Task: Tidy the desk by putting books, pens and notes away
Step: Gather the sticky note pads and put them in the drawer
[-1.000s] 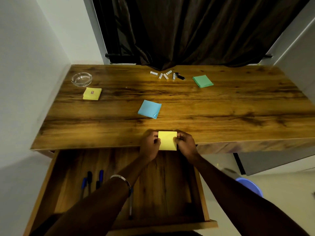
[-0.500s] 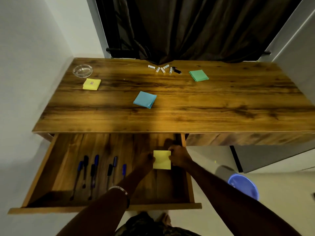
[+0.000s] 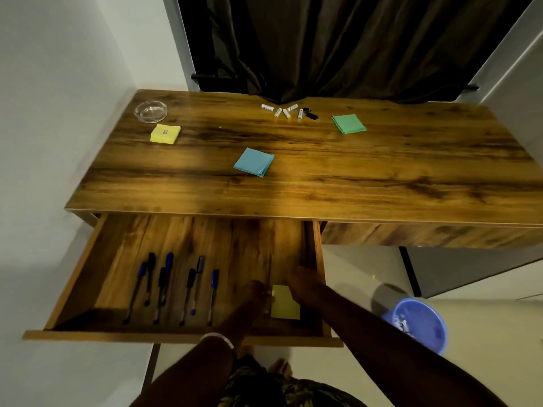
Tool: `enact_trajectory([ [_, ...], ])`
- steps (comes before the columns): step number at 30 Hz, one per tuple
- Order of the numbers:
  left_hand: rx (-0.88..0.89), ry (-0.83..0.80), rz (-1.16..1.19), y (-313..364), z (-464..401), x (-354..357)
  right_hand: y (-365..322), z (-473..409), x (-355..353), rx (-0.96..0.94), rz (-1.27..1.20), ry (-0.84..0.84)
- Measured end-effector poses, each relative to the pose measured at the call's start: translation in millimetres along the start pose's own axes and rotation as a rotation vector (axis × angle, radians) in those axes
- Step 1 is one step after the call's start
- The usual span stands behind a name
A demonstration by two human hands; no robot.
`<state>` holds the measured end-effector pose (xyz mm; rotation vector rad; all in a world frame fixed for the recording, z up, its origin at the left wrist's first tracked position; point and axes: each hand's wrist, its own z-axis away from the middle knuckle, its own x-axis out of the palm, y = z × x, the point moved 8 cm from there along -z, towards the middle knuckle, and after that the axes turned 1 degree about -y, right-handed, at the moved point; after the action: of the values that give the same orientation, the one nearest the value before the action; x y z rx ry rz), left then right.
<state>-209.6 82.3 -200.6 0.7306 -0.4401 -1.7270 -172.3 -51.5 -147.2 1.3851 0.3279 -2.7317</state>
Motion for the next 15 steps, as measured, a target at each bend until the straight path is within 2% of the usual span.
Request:
enact_trajectory([
  [4, -0.038, -0.011, -0.006, -7, 6, 6, -4, 4, 15, -0.077, -0.008, -0.112],
  [15, -0.020, 0.023, -0.319, 3, 17, 16, -7, 14, 22, -0.105, -0.033, -0.193],
])
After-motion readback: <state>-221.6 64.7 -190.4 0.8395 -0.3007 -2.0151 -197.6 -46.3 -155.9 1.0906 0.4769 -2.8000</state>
